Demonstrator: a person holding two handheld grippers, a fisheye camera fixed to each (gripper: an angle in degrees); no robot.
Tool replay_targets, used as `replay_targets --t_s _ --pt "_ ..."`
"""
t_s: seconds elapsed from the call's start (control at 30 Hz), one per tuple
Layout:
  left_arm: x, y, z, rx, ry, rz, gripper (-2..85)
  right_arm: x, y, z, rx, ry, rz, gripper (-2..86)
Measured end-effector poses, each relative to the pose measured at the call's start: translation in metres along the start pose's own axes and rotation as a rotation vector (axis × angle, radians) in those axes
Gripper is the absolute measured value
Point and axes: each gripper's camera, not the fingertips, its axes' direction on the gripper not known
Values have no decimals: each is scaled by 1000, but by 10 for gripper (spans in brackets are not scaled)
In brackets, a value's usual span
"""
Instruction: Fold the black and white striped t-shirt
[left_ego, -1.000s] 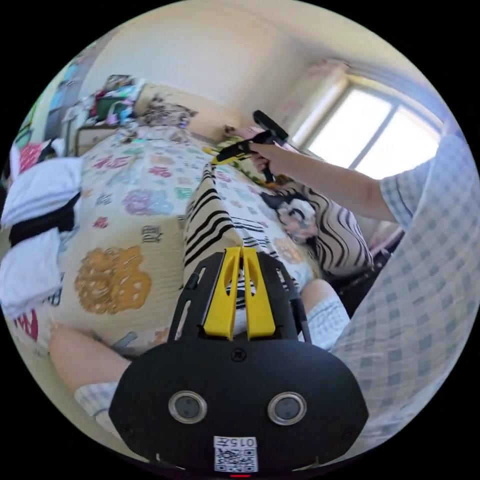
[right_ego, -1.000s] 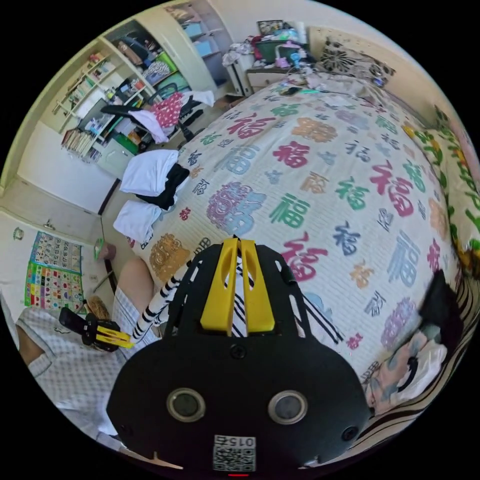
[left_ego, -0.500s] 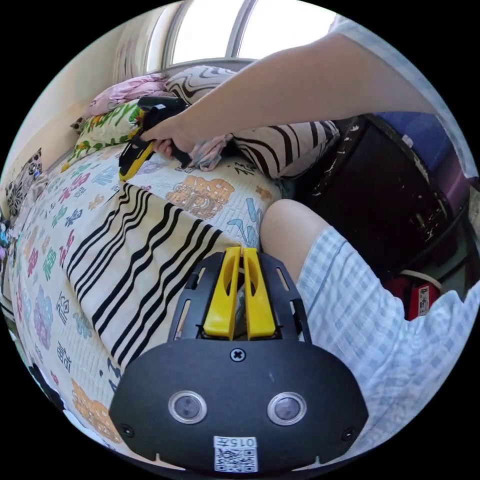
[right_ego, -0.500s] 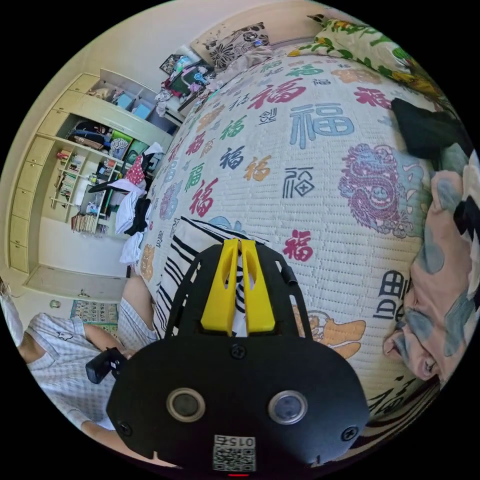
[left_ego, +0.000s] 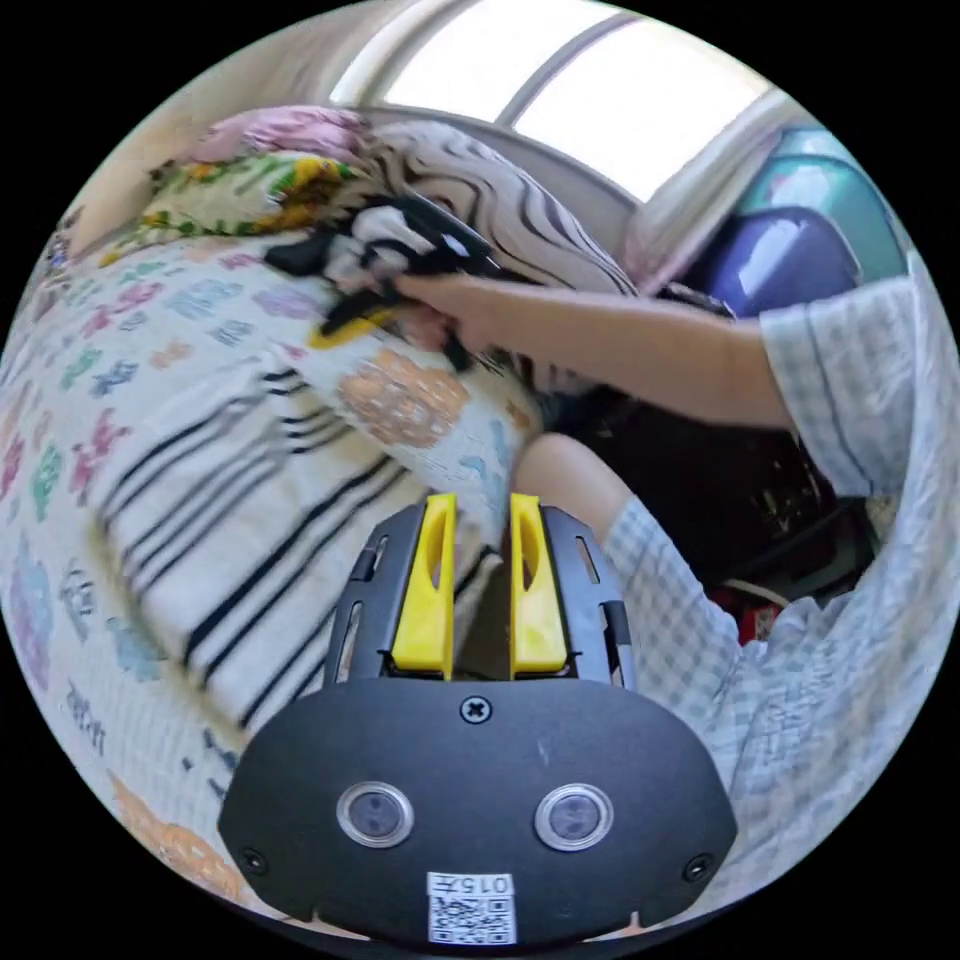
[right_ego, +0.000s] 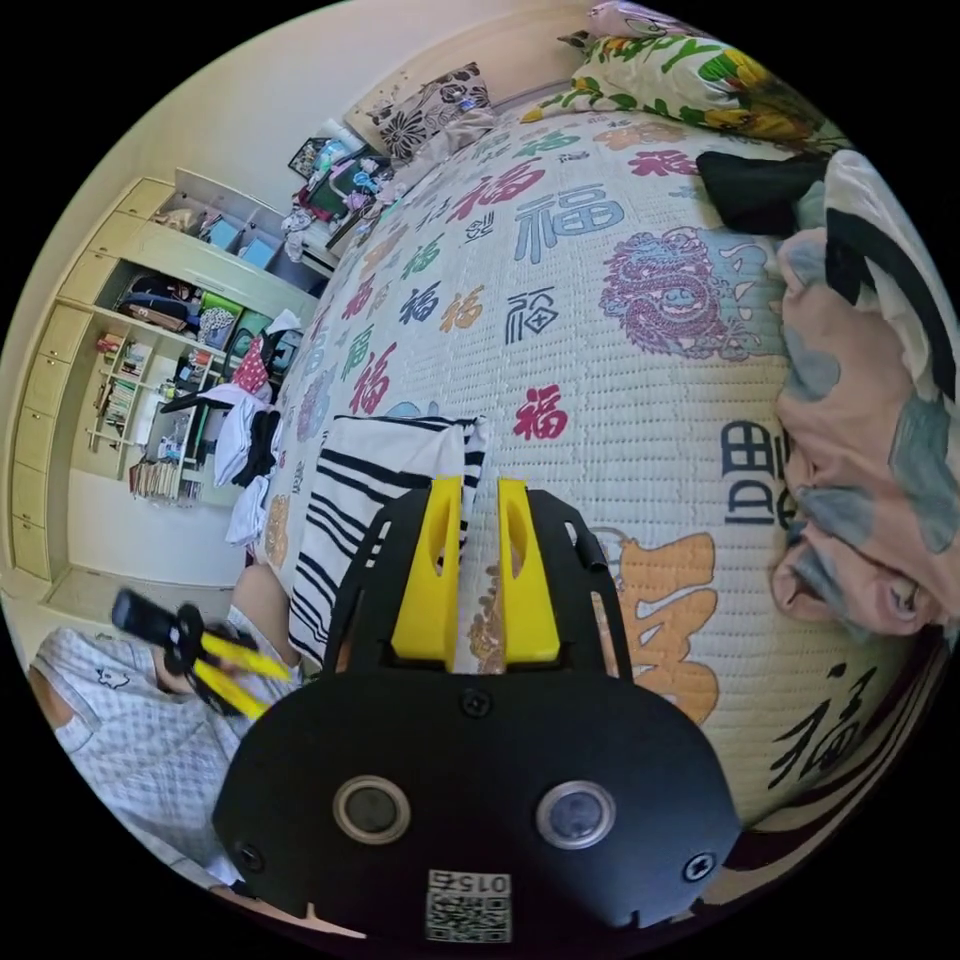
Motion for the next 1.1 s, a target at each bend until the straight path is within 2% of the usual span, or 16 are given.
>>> replay_targets --t_s 0.03,0.13,0.27,0.33,0.5,0.67,0.77,1.0,1.1 --pt "-39 -8 -13 46 -102 -48 87 3 2 -4 7 -16 8 66" --pt "-140 -28 -24 42 -241 -176 107 13 0 -12 26 -40 57 73" --pt "-221 -56 -2 -61 -196 -182 114 27 -2 -21 10 -55 106 74" --pt "-253 -68 21 -117 -115 -142 106 31 -1 -26 1 -73 110 63" --pt "-288 -78 57 -297 -55 -46 18 34 3 -42 -39 -42 54 23" --pt "-323 -79 34 -192 -30 -80 -2 34 10 -53 -69 27 -8 6" --pt "-337 -79 33 -216 -76 -46 -5 36 12 -56 -64 20 0 4" --pt "-373 -65 34 -214 -160 -114 -2 35 19 -52 -84 53 5 18" --pt "-376 -54 16 -202 -328 -231 12 34 31 -62 -83 88 36 45"
